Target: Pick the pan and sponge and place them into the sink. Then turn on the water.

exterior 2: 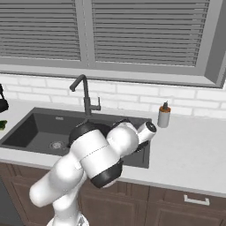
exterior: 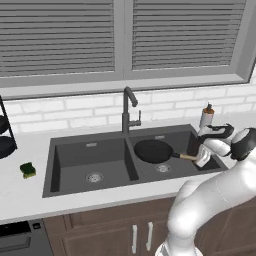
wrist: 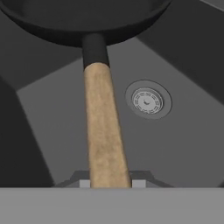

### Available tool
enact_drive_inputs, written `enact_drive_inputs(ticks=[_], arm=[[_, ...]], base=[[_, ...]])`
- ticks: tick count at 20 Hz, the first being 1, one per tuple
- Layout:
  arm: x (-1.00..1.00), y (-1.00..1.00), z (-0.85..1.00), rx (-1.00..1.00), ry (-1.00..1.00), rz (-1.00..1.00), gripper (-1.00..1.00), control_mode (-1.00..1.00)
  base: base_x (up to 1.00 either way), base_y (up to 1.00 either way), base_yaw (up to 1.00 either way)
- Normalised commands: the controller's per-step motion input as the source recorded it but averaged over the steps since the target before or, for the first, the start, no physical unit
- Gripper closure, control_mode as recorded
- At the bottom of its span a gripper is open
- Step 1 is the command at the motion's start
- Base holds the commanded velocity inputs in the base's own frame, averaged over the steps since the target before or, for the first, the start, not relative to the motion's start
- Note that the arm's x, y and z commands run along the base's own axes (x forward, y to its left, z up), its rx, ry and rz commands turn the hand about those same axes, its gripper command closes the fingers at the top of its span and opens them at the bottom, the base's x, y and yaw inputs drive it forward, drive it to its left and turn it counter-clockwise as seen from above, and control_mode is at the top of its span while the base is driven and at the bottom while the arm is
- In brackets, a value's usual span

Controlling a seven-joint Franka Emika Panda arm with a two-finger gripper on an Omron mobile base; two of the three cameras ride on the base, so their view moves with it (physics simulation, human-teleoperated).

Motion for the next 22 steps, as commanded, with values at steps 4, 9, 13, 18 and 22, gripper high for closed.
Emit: enact_drive_inputs(ticks=[4, 9, 13, 18, 22], arm=[[0.29, -0.20, -0.19, 0.00, 0.00, -0.03, 1.00, -1.00], [0.25, -0.03, -0.19, -0.12, 0.06, -0.06, 1.00, -1.00], [0.14, 0.07, -0.24, -0.24, 0.11, -0.08, 1.00, -1.00], [0.11, 0.01, -0.35, -0.21, 0.06, -0.06, 1.00, -1.00], [0.15, 0.26, -0.29, -0.17, 0.06, -0.06, 1.00, -1.00]], base=[[0.00, 0.00, 0.00], [0.00, 0.00, 0.00], [0.00, 0.00, 0.00], [0.00, 0.00, 0.00], [0.00, 0.00, 0.00]])
